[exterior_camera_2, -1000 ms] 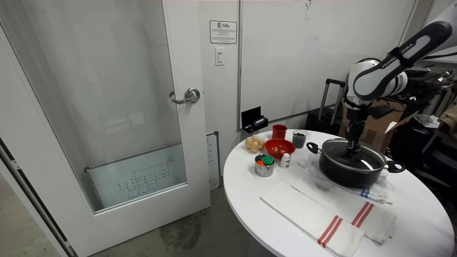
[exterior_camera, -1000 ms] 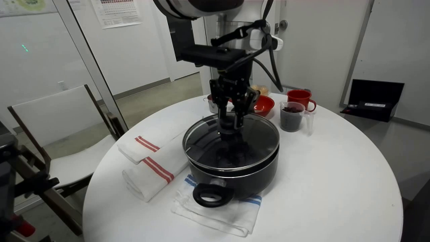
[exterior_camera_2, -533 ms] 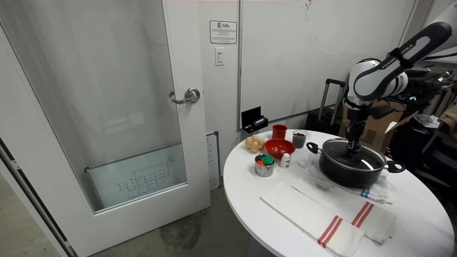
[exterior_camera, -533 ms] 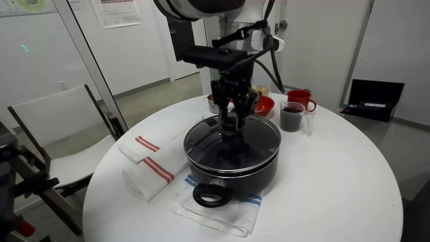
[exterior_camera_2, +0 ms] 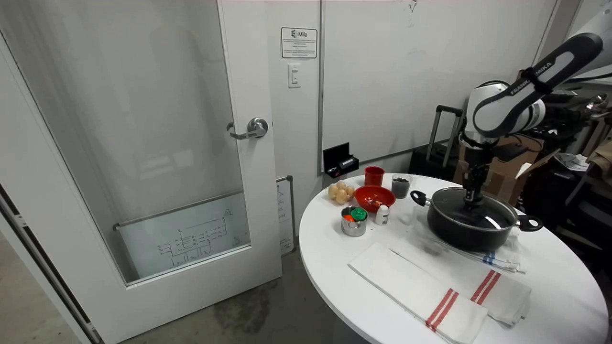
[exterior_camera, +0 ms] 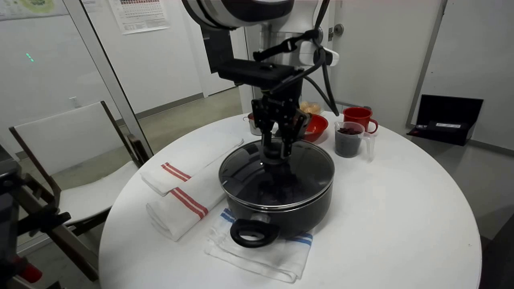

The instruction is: Place the lid on the pot

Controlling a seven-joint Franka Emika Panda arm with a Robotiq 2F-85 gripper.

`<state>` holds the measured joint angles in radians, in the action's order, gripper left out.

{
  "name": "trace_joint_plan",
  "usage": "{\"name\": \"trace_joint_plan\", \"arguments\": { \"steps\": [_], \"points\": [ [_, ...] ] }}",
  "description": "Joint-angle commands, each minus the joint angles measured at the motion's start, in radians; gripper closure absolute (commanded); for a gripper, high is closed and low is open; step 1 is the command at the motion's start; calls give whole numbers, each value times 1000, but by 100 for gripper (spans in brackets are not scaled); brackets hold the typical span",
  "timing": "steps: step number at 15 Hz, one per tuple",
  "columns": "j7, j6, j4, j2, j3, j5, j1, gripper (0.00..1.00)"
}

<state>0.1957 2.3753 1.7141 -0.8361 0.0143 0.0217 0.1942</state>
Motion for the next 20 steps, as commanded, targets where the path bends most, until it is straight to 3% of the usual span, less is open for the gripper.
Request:
{"name": "trace_joint_plan", "arguments": {
  "steps": [1, 13, 15, 17, 20],
  "points": [
    [-9, 2, -8, 3, -1, -18, -3, 74],
    [-2, -10, -34, -13, -4, -17, -4, 74],
    [-2, -7, -29, -10, -6, -18, -4, 23],
    [-2, -6, -28, -9, -6, -18, -4, 19],
    [-4, -1, -30, -4, -7, -17, -6, 2]
  ]
}}
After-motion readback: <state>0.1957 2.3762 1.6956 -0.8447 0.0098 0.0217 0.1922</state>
